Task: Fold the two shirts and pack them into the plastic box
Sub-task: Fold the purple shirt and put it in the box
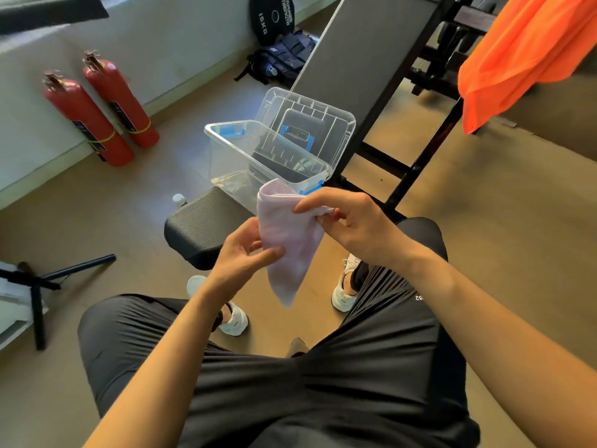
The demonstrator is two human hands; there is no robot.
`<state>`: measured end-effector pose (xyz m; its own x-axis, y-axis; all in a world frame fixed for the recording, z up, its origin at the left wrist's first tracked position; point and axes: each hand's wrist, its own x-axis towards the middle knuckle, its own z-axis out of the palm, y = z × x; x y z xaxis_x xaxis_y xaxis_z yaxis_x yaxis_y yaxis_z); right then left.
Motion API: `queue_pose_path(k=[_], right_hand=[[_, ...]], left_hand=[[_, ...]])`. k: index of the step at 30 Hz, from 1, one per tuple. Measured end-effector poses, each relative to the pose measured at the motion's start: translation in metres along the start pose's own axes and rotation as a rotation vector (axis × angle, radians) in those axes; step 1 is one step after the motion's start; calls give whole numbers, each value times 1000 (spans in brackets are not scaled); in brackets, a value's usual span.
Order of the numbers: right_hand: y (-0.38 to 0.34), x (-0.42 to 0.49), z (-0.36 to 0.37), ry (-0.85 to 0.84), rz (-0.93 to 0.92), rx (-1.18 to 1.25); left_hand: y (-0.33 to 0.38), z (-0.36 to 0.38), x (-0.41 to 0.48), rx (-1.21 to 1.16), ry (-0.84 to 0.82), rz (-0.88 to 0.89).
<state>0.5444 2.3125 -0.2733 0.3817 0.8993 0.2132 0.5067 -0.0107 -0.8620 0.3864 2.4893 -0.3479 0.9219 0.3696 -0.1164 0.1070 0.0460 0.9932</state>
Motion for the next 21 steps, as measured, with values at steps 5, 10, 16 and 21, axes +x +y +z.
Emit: queue_pose_path(k=[5,10,16,21], right_hand=[[-2,0,-25,94,-19,-3],[9,-4,-53,279,32,-27],[29,-2,-82,481,155,-53],[53,5,-85,587,248,-8]], left_hand=[[-45,20,10,144,-13,-91],[-58,49,28,121,-7,-136],[-61,63,25,127,-71,-172],[-46,58,8,131,-160,-223]])
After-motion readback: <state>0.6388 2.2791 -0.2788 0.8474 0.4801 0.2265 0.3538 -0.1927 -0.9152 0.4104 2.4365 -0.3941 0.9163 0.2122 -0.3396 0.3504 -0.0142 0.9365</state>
